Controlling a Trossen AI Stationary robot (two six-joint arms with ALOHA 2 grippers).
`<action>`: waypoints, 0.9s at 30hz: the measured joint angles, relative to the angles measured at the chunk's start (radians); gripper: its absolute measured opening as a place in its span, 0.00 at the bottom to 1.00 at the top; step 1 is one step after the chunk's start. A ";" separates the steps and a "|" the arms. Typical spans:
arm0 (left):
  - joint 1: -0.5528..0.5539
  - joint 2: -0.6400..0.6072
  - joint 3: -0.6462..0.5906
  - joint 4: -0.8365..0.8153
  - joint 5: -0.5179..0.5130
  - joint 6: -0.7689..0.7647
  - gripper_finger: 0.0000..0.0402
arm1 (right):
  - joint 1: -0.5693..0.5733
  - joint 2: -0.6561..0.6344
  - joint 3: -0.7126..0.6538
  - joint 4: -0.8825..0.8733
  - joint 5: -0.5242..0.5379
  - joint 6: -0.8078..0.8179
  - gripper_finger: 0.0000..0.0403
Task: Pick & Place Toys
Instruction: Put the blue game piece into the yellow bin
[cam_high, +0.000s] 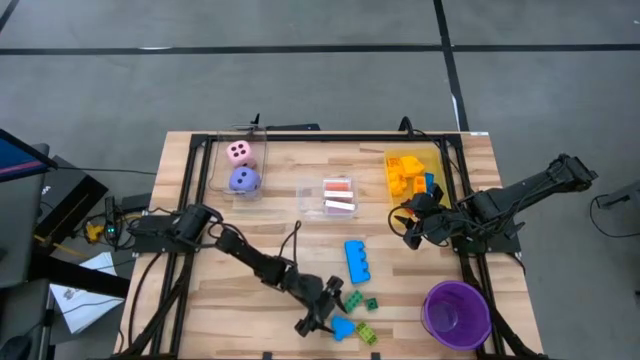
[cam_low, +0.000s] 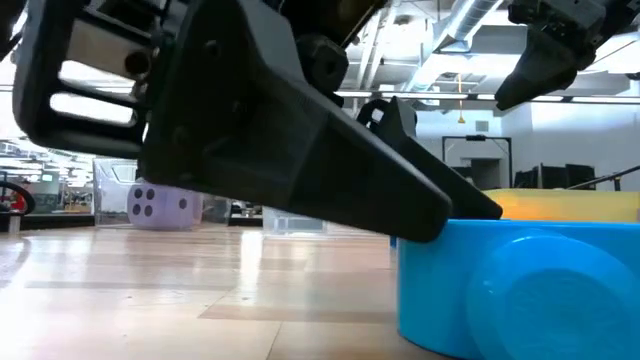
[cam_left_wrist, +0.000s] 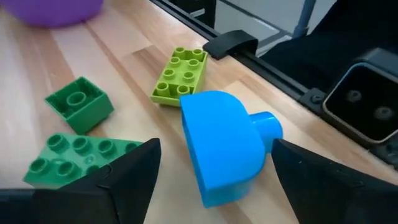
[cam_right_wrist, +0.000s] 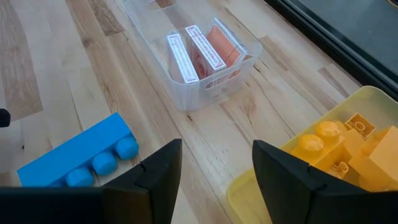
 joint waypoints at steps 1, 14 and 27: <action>0.001 0.000 0.000 0.000 0.014 -0.010 0.75 | 0.000 0.000 0.000 0.000 0.000 0.000 0.47; 0.004 0.000 0.000 -0.025 0.049 -0.037 0.72 | 0.000 0.000 0.000 0.000 0.000 0.001 0.47; 0.021 0.000 0.000 -0.041 0.069 -0.092 0.58 | 0.000 0.000 0.000 0.000 0.000 0.001 0.47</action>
